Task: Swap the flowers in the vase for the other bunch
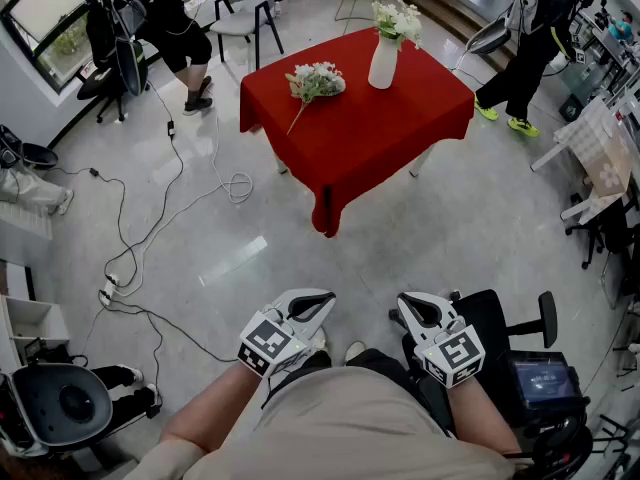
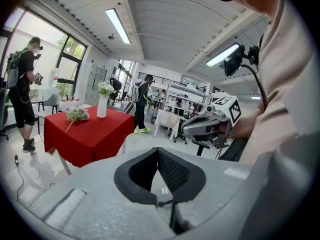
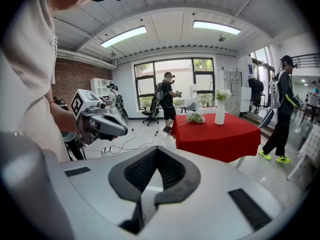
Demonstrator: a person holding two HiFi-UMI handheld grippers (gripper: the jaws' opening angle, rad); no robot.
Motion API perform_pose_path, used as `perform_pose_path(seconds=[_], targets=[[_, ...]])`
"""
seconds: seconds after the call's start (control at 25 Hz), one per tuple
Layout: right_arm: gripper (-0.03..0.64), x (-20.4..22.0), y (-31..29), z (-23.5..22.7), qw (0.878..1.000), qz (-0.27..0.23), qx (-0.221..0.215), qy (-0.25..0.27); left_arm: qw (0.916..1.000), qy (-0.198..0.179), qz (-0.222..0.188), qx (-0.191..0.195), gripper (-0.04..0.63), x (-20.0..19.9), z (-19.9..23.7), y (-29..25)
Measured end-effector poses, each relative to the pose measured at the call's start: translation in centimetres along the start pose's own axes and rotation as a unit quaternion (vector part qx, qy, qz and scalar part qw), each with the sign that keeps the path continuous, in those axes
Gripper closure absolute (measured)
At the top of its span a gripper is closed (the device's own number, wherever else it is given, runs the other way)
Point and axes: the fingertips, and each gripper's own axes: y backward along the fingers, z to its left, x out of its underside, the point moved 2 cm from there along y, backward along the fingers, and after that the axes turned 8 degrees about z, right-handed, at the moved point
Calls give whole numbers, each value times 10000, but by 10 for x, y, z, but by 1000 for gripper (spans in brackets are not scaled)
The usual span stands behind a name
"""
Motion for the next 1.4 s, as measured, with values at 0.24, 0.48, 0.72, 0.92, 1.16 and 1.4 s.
perform_pose_path(seconds=[0.24, 0.48, 0.72, 0.92, 1.16, 1.4], targets=[[606, 5, 31, -9, 9995, -222, -54, 219, 9993, 88, -181, -321, 588, -15, -29, -4], [606, 41, 71, -34, 9993, -353, -17, 150, 9992, 36, -139, -380, 588, -23, -77, -31], [586, 59, 85, -47, 9988, -474, -1, -72, 9993, -85, 18, -371, 588, -28, -95, -50], [491, 53, 77, -65, 9980, -561, 229, -177, 9989, -368, 98, -255, 588, -46, -81, -67], [491, 40, 47, -99, 9970, -470, 486, -381, 9985, -543, -60, 17, 588, -76, -34, -96], [489, -13, -2, -146, 9942, -412, 822, -550, 9979, -507, -185, 363, 584, -118, 43, -111]])
